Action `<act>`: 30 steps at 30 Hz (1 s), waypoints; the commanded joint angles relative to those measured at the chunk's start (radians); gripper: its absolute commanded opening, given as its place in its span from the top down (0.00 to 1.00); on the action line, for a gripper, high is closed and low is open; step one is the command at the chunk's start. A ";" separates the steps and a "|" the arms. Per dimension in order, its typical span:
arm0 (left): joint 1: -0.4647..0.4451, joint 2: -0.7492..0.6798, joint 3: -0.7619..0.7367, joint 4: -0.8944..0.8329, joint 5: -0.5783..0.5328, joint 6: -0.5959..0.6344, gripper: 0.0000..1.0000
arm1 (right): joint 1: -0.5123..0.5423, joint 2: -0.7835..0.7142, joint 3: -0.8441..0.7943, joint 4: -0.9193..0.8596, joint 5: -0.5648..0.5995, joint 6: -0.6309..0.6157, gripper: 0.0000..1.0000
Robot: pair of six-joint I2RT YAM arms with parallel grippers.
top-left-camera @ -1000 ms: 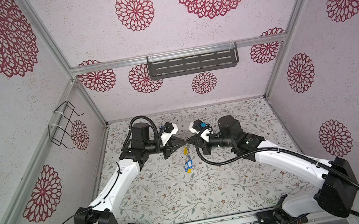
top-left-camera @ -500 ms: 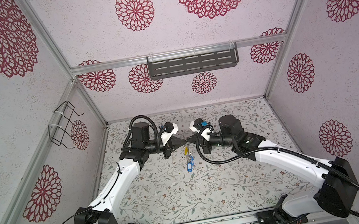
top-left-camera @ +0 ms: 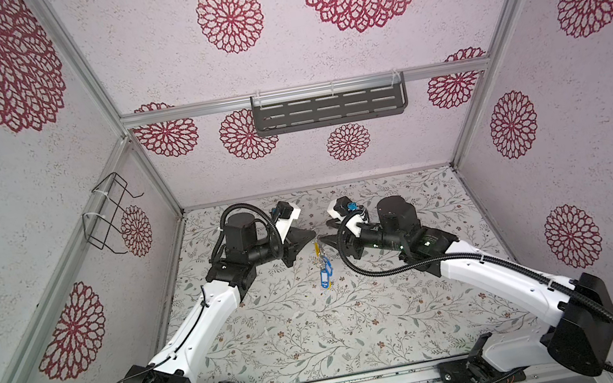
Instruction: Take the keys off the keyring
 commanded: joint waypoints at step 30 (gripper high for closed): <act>-0.111 -0.047 0.047 -0.035 -0.211 -0.335 1.00 | -0.066 -0.048 0.010 -0.222 0.163 0.359 0.74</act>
